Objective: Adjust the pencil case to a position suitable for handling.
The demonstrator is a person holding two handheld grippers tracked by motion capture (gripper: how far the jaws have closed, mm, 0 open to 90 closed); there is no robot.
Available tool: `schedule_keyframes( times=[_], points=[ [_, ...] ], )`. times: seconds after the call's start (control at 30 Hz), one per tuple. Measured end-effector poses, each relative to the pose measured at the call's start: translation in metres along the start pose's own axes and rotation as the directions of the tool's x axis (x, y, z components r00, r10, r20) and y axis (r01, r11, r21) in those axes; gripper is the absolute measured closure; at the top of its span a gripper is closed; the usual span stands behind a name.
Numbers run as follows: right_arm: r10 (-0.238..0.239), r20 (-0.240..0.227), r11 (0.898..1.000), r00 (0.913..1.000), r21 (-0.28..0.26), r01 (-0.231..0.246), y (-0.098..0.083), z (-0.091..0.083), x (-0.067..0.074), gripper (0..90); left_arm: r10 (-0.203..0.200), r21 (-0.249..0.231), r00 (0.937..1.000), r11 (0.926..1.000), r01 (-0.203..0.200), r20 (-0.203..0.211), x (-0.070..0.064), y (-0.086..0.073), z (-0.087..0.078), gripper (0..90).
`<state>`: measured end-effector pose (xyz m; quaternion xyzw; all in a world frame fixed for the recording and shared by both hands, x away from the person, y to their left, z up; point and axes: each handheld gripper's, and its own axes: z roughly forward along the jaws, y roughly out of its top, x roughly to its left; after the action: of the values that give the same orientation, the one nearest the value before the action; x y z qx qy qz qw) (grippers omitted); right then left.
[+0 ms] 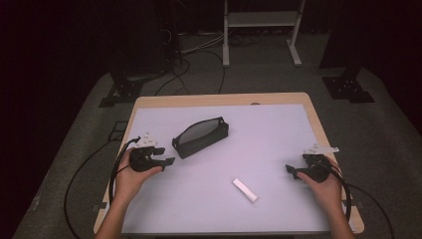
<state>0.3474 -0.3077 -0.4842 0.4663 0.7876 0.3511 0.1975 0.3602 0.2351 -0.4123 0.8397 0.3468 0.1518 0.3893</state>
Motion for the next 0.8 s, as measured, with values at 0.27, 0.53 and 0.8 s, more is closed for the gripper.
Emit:
schedule_keyframes(
  times=[0.27, 0.53, 0.8],
  points=[
    [0.002, -0.001, 1.000, 1.0000, 0.001, -0.002, 0.000, 0.000, 0.000, 15.3, 0.011, -0.031, 0.9999, 0.9995, -0.011, -0.005, 0.003, 0.014, 0.002, 44.7],
    [0.002, -0.001, 1.000, 1.0000, 0.001, -0.002, 0.000, 0.000, 0.000, 15.3, 0.027, -0.052, 0.9996, 0.9983, -0.027, 0.001, 0.008, 0.030, 0.007, 49.1],
    [0.001, -0.001, 1.000, 1.0000, 0.001, -0.001, 0.000, 0.000, 0.000, 15.3, 0.049, -0.062, 0.9988, 0.9969, -0.049, 0.006, 0.013, 0.045, 0.017, 53.0]
  ],
)
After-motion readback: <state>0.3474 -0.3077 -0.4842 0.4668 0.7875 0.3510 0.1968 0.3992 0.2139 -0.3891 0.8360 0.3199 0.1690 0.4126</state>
